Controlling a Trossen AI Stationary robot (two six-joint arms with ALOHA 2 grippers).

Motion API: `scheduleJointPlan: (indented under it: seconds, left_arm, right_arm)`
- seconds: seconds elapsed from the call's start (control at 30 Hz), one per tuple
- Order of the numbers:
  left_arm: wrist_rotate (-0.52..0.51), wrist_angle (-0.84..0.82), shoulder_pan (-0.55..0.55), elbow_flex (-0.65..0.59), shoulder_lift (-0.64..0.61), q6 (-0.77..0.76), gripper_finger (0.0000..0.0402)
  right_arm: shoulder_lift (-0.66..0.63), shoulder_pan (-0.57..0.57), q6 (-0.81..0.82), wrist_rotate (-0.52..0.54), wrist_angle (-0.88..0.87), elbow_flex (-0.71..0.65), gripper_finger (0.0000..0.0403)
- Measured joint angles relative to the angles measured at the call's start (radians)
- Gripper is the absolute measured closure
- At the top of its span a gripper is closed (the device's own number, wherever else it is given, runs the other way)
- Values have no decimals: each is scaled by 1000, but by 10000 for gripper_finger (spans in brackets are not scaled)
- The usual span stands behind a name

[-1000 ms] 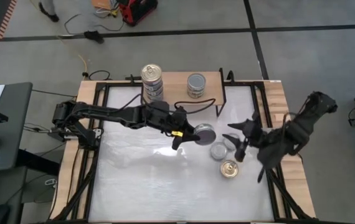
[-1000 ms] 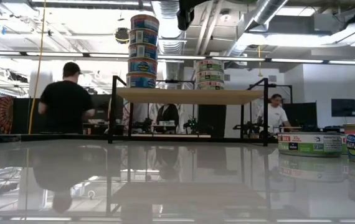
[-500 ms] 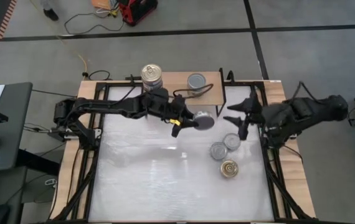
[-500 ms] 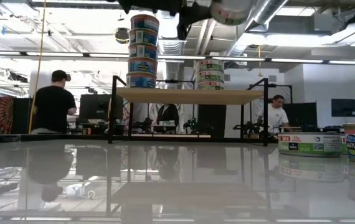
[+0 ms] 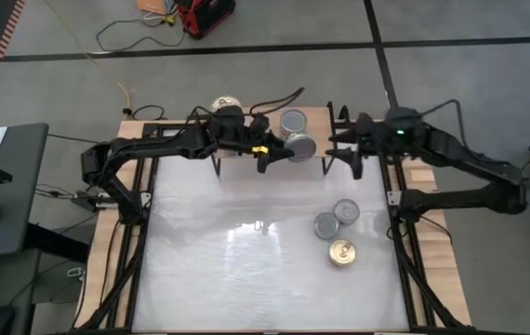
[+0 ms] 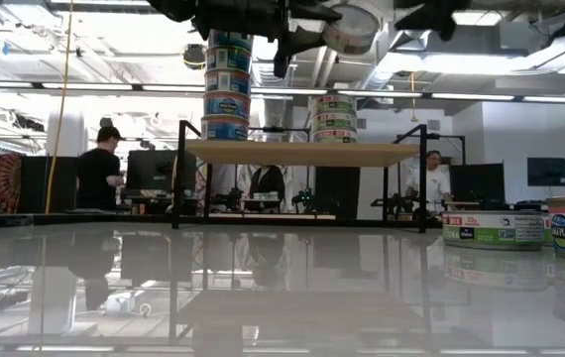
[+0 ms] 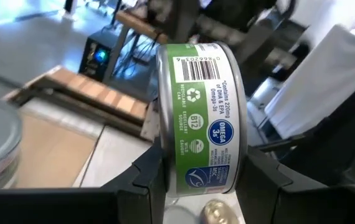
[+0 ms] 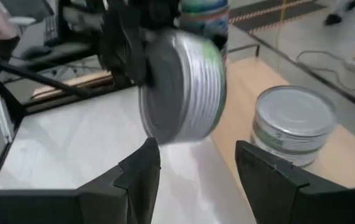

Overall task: Stack canned seafood by type on shelf
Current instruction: Stack the green tuna can on top of the other green tuna cans on the shelf

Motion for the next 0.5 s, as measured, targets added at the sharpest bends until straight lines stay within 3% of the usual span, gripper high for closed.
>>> scheduleJointPlan:
  seconds: [0.13,0.3,0.5]
  left_arm:
    - [5,27,-4,0,0,-26,268]
    - [3,63,-10,0,-3,-51,268]
    - [9,113,-21,0,-3,-44,268]
  right_arm:
    - [31,-35,-26,-108,63,1,169]
    - [31,-58,-40,-142,96,1,168]
    - [23,-72,25,-264,151,1,147]
